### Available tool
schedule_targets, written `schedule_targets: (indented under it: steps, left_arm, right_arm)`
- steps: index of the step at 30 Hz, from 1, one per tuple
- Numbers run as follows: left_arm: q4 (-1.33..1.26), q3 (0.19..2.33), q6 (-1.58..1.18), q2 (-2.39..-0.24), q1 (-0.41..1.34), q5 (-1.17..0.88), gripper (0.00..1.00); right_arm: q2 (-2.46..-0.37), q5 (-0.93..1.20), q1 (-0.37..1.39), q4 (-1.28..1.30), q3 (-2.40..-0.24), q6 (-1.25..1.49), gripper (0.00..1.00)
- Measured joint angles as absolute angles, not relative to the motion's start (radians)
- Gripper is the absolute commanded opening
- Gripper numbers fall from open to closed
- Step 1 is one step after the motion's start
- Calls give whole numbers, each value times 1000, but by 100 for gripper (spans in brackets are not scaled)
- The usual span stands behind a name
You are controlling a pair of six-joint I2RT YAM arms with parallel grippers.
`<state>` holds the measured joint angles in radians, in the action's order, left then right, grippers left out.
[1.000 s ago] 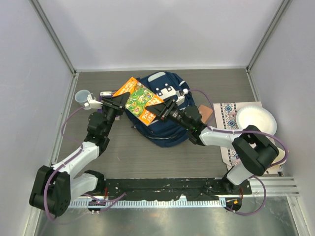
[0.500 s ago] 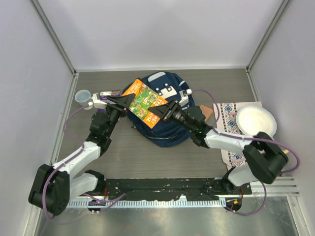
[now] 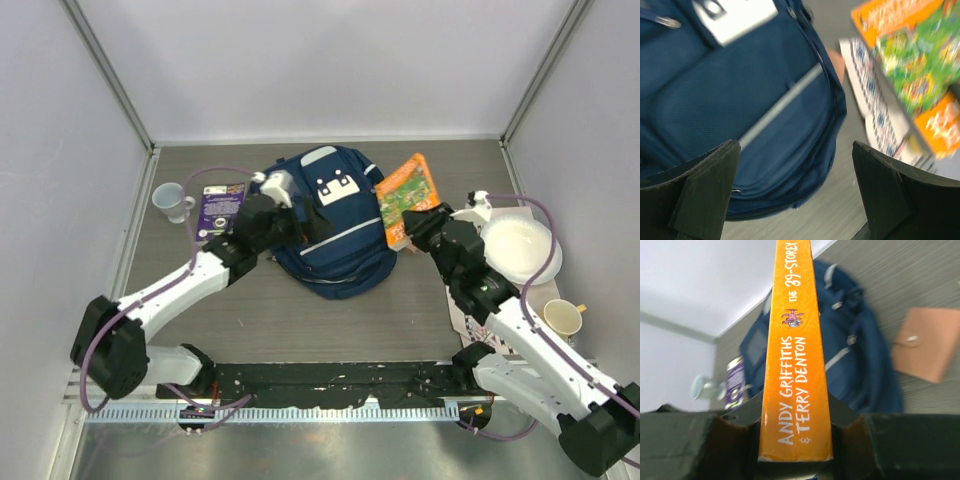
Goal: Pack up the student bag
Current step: Pick up the book from the center of the board.
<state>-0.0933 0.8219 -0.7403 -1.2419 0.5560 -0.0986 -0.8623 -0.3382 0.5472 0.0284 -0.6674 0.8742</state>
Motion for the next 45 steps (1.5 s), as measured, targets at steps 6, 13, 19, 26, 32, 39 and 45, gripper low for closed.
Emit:
schedule_targets:
  steps: [6,13,19,26,32,39,45]
  left_arm:
    - [72,1037,-504,-1471,782,-115,96]
    - [212,1212,-333,-1674,912,-132,88]
    - [288,1287,-277,-1782,954,-131,79]
    - [313,1296,-278,-1807,954,-92,69]
    - [317,1333,-292,-1838,954,-56,36]
    - [324,1335,-313,-1844,952,-23,0]
    - [324,1335,-312,-1843,952,2,0]
  right_arm:
    - [-765,-495,471,212,-673,783,1]
    - [-738,-563,435,310,-686,731,1]
    - [-731,-561,429,327,-687,728,1]
    - [-731,-543,423,331,-688,728,1]
    - [-733,-524,417,331,-687,732,1]
    - [-733,-513,410,331,-687,732,1]
    - [-733,-508,408,331,-687,732,1]
